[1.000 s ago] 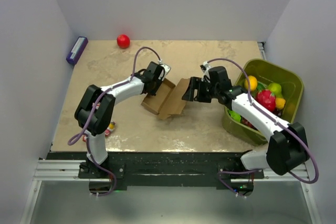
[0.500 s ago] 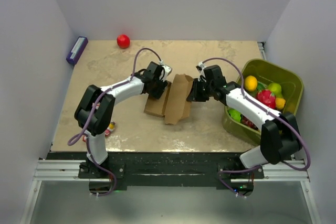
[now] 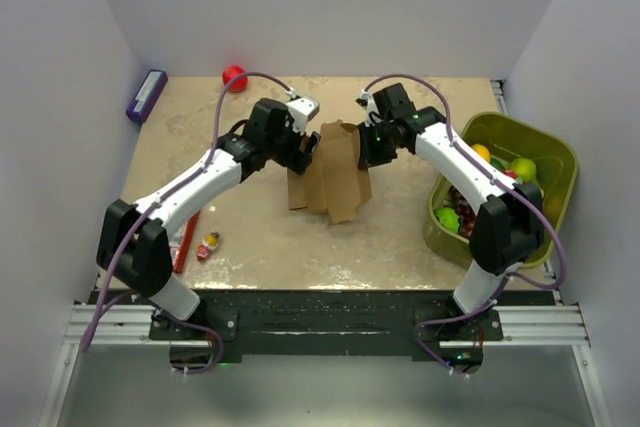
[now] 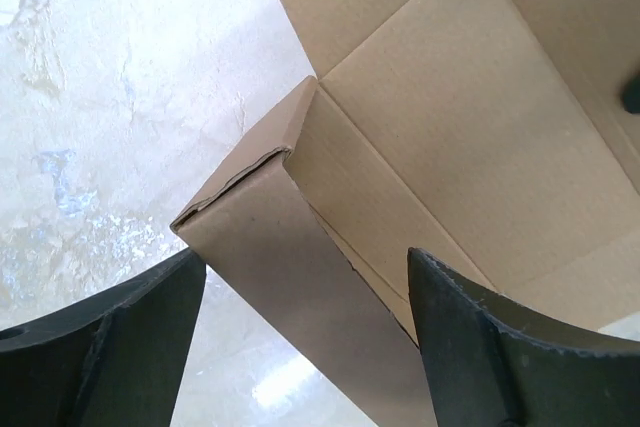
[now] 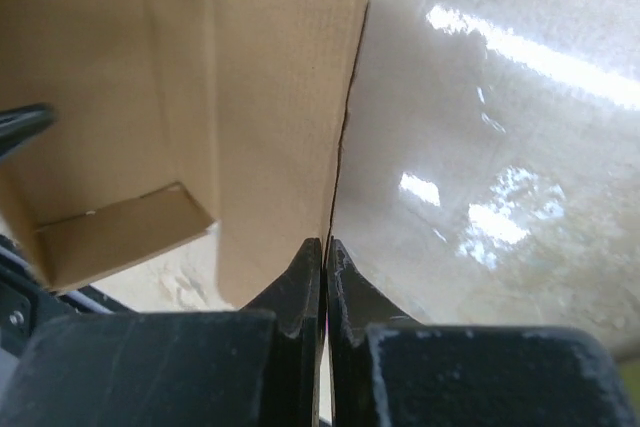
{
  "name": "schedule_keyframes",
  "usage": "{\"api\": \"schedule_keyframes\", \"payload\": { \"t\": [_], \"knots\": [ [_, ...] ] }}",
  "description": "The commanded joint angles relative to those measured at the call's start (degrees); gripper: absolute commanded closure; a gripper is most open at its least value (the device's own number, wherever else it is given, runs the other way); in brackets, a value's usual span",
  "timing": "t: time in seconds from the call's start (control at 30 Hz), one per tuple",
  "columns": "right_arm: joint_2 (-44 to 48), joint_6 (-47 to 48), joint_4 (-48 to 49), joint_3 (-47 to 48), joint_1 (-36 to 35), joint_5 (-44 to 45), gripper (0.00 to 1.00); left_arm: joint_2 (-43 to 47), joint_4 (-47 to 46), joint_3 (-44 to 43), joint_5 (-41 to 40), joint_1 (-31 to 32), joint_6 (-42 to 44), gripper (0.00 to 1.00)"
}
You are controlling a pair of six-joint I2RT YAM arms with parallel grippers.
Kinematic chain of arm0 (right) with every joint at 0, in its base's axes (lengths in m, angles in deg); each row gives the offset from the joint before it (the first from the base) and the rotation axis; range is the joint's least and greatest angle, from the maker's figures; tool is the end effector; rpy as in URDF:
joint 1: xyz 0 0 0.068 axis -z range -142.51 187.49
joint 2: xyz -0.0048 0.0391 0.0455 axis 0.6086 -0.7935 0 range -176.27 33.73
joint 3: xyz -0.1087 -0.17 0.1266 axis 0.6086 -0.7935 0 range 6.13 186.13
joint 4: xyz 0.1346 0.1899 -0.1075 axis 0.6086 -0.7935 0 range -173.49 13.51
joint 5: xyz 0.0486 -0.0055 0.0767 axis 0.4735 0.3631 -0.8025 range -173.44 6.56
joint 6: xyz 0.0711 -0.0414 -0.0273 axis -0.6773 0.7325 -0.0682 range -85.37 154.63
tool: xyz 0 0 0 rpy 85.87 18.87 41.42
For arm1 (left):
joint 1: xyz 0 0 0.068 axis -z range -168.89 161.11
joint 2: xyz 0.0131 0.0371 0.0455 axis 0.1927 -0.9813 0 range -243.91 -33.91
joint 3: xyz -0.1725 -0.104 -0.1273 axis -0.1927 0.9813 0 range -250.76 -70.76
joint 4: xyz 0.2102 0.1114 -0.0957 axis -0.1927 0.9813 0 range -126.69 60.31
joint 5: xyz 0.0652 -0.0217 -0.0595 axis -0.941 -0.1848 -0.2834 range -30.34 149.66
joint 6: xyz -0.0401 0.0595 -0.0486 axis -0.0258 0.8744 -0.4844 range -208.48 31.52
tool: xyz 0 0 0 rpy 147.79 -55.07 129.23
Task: Fold the paper box
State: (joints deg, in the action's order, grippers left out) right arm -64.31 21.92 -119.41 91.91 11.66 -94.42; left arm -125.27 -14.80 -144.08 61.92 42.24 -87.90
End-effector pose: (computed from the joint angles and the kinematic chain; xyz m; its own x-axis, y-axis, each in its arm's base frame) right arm 0.3392 0.1804 0.2246 -0.8365 -0.1649 -0.5226 -0.3501 0.8945 0.2781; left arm 0.3299 -0.2028 0.2278 -0.5438 0.3403 -0.7671 0.5481 0.8363 -0.0175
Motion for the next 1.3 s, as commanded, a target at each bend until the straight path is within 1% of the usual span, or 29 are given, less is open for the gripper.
{"api": "schedule_keyframes", "payload": {
  "t": [0.0, 0.03, 0.1, 0.2, 0.23, 0.27, 0.33, 0.43, 0.53, 0.73, 0.8, 0.83, 0.87, 0.97, 1.0, 1.07, 1.1, 1.17, 1.2, 1.23, 1.27],
  "knots": [
    [-2.9, 6.0, -14.5, 9.5, 0.2, 1.0, 1.0, 6.4, -0.6, 3.4, 5.8, -0.9, -2.0, 0.14],
    [-3.4, 6.1, -16.0, 11.1, 0.2, 2.5, 1.0, 8.7, -0.8, 4.2, 6.9, -1.2, -2.2, 0.14],
    [-3.7, 6.0, -19.2, 15.2, 0.2, 3.6, 1.0, 12.7, -2.5, 8.7, 7.8, -2.6, -3.3, 0.14],
    [-3.9, 5.9, -22.4, 19.6, 0.2, 5.6, 1.0, 16.0, -3.0, 11.8, 9.4, -4.8, -3.9, 0.12],
    [-4.0, 5.8, -22.9, 20.3, 0.2, 6.2, 1.0, 16.7, -3.7, 12.1, 11.1, -5.0, -3.9, 0.11],
    [-4.1, 5.7, -24.0, 21.3, 0.2, 7.1, 1.0, 17.3, -4.2, 12.8, 12.5, -5.3, -4.0, 0.07],
    [-4.3, 5.7, -24.5, 21.7, 0.2, 7.6, 1.0, 18.9, -5.9, 13.0, 17.0, -5.6, -4.4, 0.03],
    [-4.8, 5.2, -24.8, 21.5, 0.2, 8.4, 1.0, 19.7, -7.2, 13.0, 20.7, -6.0, -4.9, 0.0],
    [-5.5, 5.1, -24.4, 20.8, 0.1, 8.5, 1.0, 19.7, -7.8, 13.1, 22.5, -6.3, -5.4, 0.0],
    [-8.4, 4.3, -24.3, 19.8, 0.2, 10.1, 0.99, 19.5, -8.5, 13.8, 23.3, -8.3, -7.2, 0.0],
    [-8.6, 3.9, -23.7, 19.7, 0.1, 10.1, 0.94, 19.1, -8.6, 13.9, 23.4, -9.2, -7.8, 0.0],
    [-8.6, 3.7, -23.4, 19.7, 0.1, 10.0, 0.89, 18.9, -8.8, 14.1, 23.4, -9.6, -8.0, 0.0],
    [-8.3, 3.2, -22.7, 19.4, 0.0, 9.9, 0.77, 18.8, -8.7, 14.2, 23.7, -9.9, -8.3, 0.0],
    [-7.4, 3.0, -20.8, 18.9, 0.1, 9.5, 0.61, 18.2, -9.1, 14.5, 24.1, -10.7, -8.7, 0.0],
    [-7.2, 2.9, -20.4, 18.7, 0.0, 9.3, 0.53, 18.1, -9.1, 14.6, 24.1, -10.7, -8.7, 0.0],
    [-6.6, 2.5, -18.6, 18.4, 0.1, 8.0, 0.44, 18.1, -9.1, 14.9, 23.8, -10.8, -8.6, 0.0],
    [-6.1, 2.3, -18.2, 18.2, 0.1, 7.5, 0.33, 18.0, -9.1, 15.0, 23.7, -10.8, -8.5, 0.0],
    [-5.4, 2.1, -16.9, 18.3, 0.1, 7.3, 0.23, 17.9, -9.0, 15.0, 23.1, -10.9, -8.1, 0.0],
    [-4.6, 1.8, -16.5, 18.3, 0.2, 7.4, 0.2, 17.8, -8.8, 15.0, 22.6, -11.0, -7.9, 0.0],
    [-4.1, 1.7, -16.0, 18.4, 0.2, 7.6, 0.16, 17.8, -8.4, 15.1, 21.1, -11.0, -7.6, 0.0],
    [-3.4, 1.2, -14.8, 18.5, 0.2, 8.1, 0.15, 17.8, -8.3, 15.3, 20.3, -11.1, -7.3, 0.0]
  ]
}}
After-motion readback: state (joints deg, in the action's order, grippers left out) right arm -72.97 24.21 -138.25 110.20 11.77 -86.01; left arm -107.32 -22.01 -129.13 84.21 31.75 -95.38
